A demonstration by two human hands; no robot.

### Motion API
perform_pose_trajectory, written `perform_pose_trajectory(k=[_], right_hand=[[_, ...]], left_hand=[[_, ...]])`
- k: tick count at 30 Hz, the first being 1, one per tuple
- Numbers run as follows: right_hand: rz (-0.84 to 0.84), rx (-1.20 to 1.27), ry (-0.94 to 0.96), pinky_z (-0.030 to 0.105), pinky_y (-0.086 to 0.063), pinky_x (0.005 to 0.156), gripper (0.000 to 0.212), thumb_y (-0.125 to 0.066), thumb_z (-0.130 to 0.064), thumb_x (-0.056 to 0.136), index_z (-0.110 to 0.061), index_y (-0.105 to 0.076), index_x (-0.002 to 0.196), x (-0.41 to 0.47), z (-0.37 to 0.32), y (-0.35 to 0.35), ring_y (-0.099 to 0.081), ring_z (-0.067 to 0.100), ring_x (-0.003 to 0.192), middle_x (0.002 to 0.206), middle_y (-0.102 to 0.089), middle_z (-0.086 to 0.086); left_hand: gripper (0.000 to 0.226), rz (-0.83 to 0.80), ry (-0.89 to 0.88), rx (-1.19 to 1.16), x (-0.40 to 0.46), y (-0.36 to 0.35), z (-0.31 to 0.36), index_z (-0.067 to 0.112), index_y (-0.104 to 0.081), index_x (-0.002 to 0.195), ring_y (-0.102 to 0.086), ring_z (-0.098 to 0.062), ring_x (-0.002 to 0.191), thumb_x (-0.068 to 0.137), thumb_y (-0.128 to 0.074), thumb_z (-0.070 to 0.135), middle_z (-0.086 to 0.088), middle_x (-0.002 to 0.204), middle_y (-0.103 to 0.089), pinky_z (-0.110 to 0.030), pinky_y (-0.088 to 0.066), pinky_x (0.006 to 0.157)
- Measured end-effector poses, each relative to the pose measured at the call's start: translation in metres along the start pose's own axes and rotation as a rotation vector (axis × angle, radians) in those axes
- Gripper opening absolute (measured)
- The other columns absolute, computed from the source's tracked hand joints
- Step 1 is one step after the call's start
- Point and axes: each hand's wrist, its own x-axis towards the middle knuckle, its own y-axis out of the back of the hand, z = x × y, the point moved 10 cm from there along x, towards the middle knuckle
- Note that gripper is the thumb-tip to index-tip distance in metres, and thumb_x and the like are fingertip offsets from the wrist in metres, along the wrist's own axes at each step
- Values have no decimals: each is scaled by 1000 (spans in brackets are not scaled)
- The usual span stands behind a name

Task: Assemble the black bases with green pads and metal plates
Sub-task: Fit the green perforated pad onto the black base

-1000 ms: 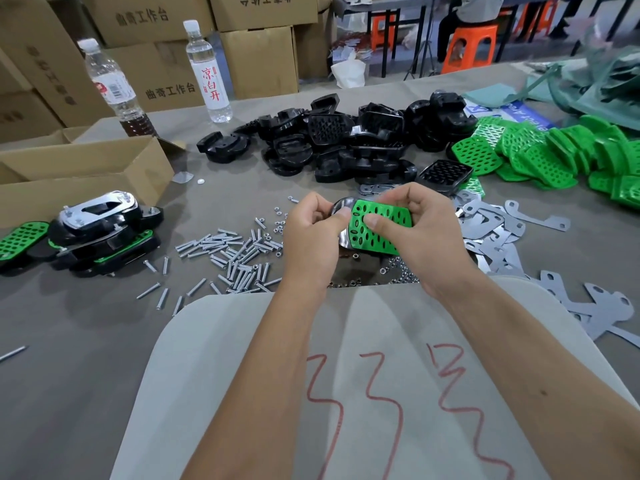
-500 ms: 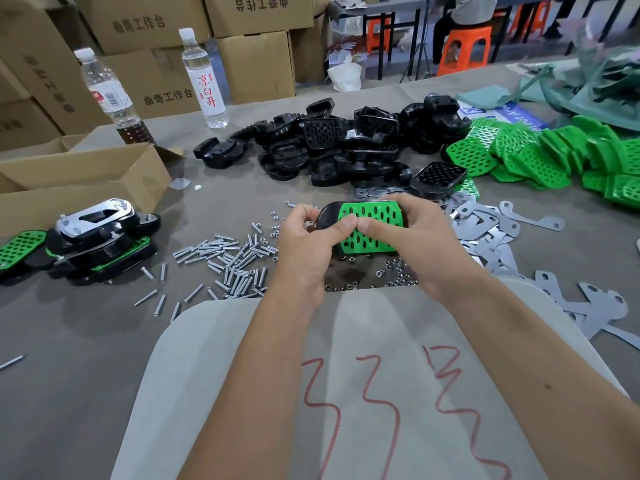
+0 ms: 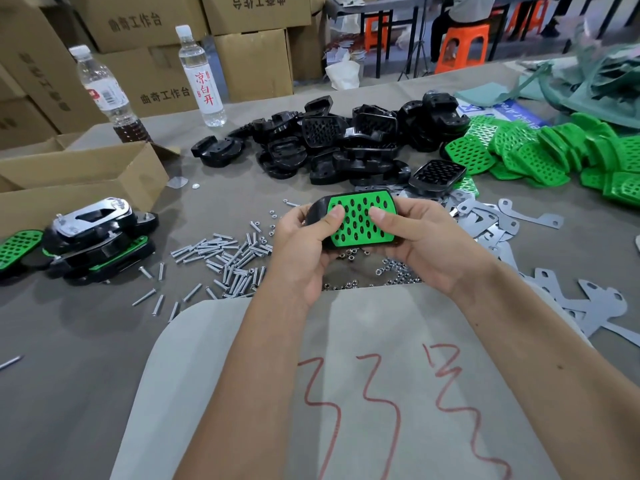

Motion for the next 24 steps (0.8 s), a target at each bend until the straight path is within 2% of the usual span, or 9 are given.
perform_pose_trajectory(k=[3,7,9,16,18,20,22,24], right_hand=[[41,11,4,33,-63,85,37,-68,-21,89,1,-71,120,2,-1,1,-73,31,113,119,-75,19],[92,-19,62,33,-63,81,28,-62,-13,96,4,-70,116,0,-6,7,-74,32,107,117,-75,22],[118,-36,69,30,-62,76,24,-61,-11,99,5,-70,115,-1,-4,9,-74,29,102,115,-75,23],[51,38,112,27,-60,71,45,-65,-19,90,14,-64,121,-3,-12,0,-73,24,91,113,-73,24],[66,43,113,27,-61,73,45,-66,-21,90,13,-65,121,-3,-11,-1,-74,24,95,116,-73,24],[67,44,95,29,-62,79,42,-65,-21,91,9,-67,120,-2,-10,-1,-73,25,102,120,-73,24],[27,43,60,35,-62,88,38,-62,-14,93,8,-65,125,-2,-9,-4,-72,28,109,125,-71,24],[23,2,55,37,-61,90,35,-60,-4,96,9,-64,128,-3,-9,-3,-71,31,112,125,-71,25]], left_hand=[[19,102,-81,50,0,7,5,1,-57,112,-72,-25,91,97,-68,5,-11,101,-72,-46,-62,83],[26,69,-76,124,1,5,4,-2,-54,120,-72,-27,103,100,-66,10,-13,112,-72,-47,-62,89],[25,52,-59,147,3,4,2,-1,-54,120,-73,-28,104,101,-65,11,-12,109,-73,-48,-63,88],[22,-74,24,-105,4,-4,-1,-3,-63,118,-77,-22,84,101,-61,10,-12,99,-78,-33,-62,67],[26,-24,9,-115,4,-2,-1,-4,-61,122,-76,-22,85,101,-62,11,-14,105,-77,-32,-61,66],[29,55,-44,-77,5,3,0,-2,-58,125,-76,-22,92,102,-63,13,-13,111,-75,-36,-62,72],[26,115,-96,-24,6,9,1,2,-57,122,-75,-23,98,101,-65,15,-10,111,-74,-42,-63,82],[20,127,-106,-5,6,13,3,6,-58,117,-75,-24,98,101,-65,15,-8,108,-75,-41,-63,81]])
